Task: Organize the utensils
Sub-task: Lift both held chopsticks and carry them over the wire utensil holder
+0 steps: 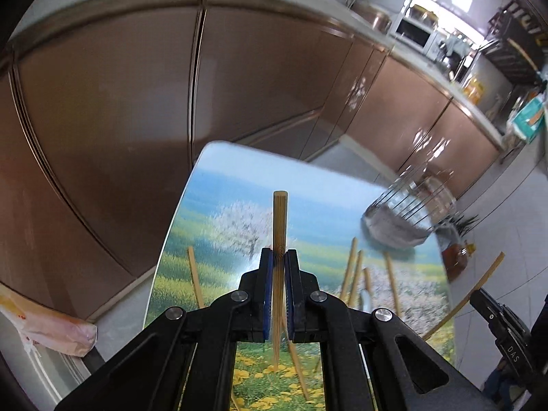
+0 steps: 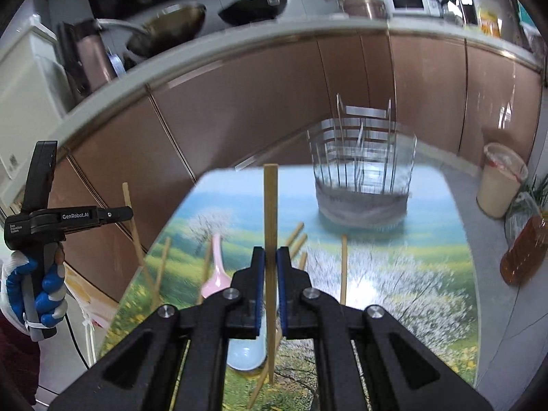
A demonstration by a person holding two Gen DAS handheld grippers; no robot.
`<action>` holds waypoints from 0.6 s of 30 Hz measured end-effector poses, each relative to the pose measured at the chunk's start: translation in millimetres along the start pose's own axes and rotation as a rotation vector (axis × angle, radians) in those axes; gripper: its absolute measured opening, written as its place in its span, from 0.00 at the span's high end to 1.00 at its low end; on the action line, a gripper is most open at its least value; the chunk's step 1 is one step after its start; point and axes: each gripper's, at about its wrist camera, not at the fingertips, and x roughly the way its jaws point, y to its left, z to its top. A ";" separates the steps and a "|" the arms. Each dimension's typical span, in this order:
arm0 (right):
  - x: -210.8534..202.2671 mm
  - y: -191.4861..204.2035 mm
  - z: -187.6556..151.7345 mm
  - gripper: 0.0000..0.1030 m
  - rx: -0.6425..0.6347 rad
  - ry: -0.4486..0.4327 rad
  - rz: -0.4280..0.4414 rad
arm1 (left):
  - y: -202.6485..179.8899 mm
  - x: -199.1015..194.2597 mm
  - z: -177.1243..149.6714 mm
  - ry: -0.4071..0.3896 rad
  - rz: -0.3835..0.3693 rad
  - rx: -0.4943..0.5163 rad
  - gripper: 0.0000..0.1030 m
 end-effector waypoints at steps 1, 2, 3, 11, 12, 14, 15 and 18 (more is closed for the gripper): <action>-4.3 5.0 5.1 0.94 -0.003 -0.015 0.001 | -2.1 -8.9 3.7 -0.021 -0.006 0.005 0.94; -14.7 7.0 10.9 0.94 -0.007 -0.039 0.003 | -6.1 -18.0 7.9 -0.043 -0.015 0.010 0.94; -18.2 12.2 16.5 0.94 -0.010 -0.055 0.004 | -10.5 -27.4 12.8 -0.064 -0.027 0.012 0.94; -63.9 24.4 82.8 0.94 -0.050 -0.201 -0.010 | -59.3 -78.6 64.9 -0.184 -0.112 0.066 0.94; -68.3 23.6 92.6 0.94 -0.056 -0.220 -0.018 | -68.7 -82.7 73.2 -0.200 -0.119 0.080 0.94; -75.3 20.9 109.6 0.94 -0.061 -0.249 -0.034 | -87.0 -86.9 90.1 -0.224 -0.145 0.097 0.94; -77.8 17.7 120.1 0.94 -0.064 -0.266 -0.045 | -93.8 -87.4 95.8 -0.231 -0.160 0.101 0.94; -81.8 5.4 148.4 0.94 -0.069 -0.313 -0.083 | -119.9 -85.6 116.3 -0.262 -0.198 0.122 0.94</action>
